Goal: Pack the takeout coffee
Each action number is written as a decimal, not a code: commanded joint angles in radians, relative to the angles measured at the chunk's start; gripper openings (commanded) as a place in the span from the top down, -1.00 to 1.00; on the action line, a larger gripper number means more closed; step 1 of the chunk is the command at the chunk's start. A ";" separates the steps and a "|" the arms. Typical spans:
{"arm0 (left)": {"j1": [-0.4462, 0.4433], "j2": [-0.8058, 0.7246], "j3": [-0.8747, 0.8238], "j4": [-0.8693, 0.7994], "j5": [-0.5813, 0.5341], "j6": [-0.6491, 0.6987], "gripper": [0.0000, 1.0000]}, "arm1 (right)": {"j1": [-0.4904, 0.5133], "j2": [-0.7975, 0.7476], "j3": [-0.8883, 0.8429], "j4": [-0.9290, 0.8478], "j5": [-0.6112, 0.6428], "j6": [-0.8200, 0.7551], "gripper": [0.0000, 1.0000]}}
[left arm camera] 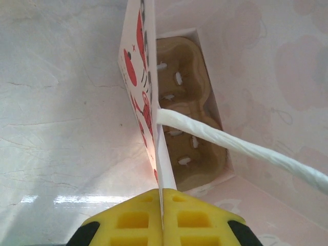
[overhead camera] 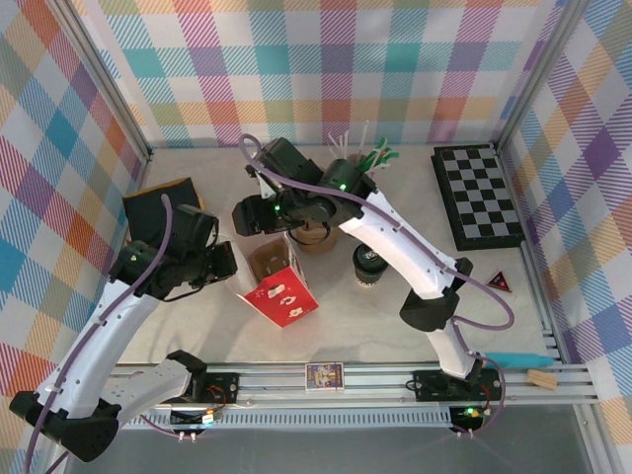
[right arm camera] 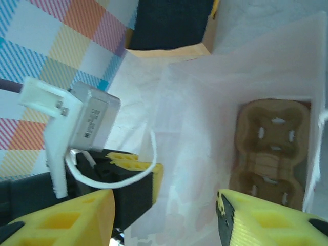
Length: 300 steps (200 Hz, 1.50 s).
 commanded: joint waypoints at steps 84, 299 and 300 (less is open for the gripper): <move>0.013 0.022 0.122 -0.045 -0.028 0.121 1.00 | -0.024 -0.169 -0.012 0.126 -0.026 -0.066 -1.00; 0.014 -0.308 -0.014 0.096 -0.058 0.324 1.00 | -0.135 -0.638 -0.879 0.036 0.283 0.080 -0.99; 0.014 -0.306 -0.012 0.094 -0.056 0.323 1.00 | -0.137 -0.635 -0.877 0.030 0.282 0.083 -0.99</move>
